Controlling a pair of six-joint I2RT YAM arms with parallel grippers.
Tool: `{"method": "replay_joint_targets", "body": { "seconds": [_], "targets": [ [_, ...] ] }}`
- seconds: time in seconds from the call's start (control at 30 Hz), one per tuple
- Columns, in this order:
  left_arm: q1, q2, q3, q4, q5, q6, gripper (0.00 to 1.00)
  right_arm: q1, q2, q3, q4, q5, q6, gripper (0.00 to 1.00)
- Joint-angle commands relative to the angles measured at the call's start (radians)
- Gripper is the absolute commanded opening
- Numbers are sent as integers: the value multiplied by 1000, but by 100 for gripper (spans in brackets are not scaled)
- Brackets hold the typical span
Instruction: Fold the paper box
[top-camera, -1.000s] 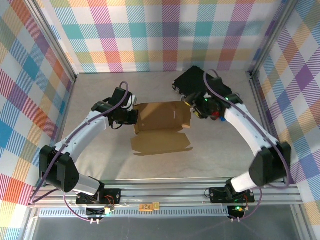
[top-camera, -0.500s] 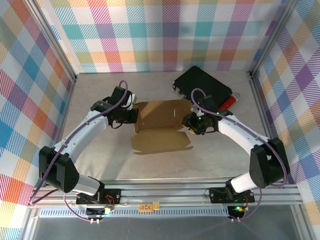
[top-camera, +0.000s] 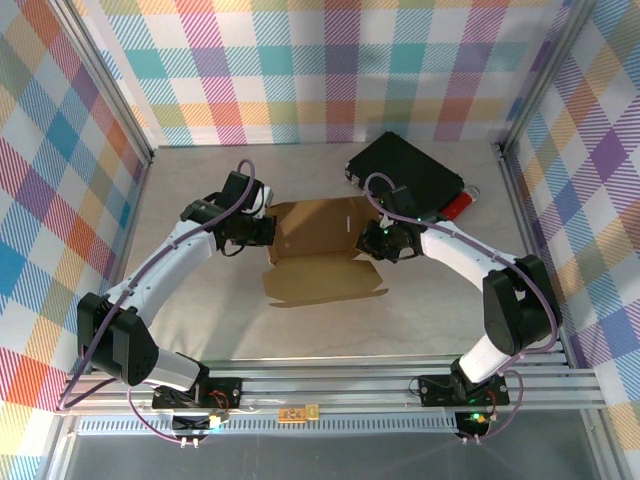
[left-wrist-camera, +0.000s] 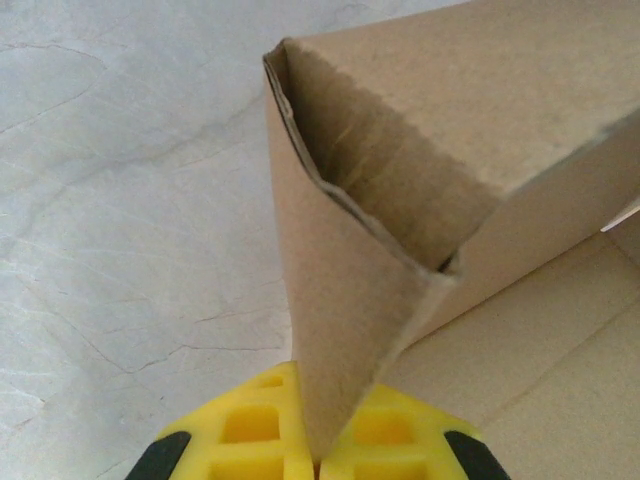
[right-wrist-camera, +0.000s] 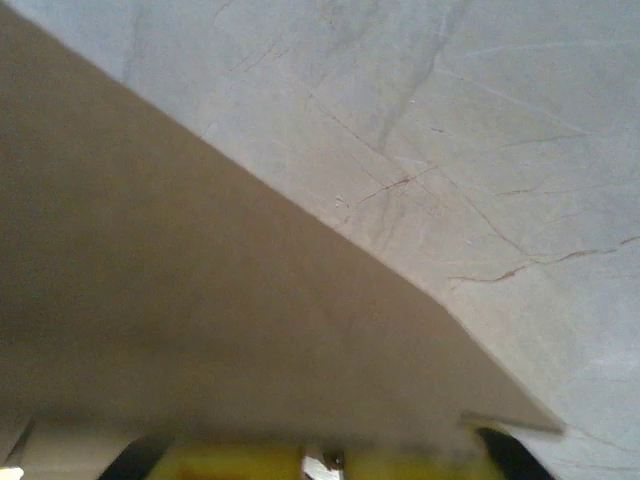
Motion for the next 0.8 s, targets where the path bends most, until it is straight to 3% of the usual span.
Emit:
{"method": "replay_joint_targets", "body": {
  "seconds": [0.0, 0.07, 0.5, 0.77],
  "targets": [
    [-4, 0, 35, -9, 11, -4, 0, 13, -9, 39, -19, 28, -29, 5],
    [-4, 1, 38, -9, 10, -3, 0, 24, -4, 66, -50, 45, -52, 0],
    [-3, 16, 52, -15, 4, -4, 0, 235, 92, 309, -311, 312, -260, 0],
    [-4, 11, 52, -14, 14, -7, 0, 259, 94, 362, -341, 356, -336, 0]
  ]
}}
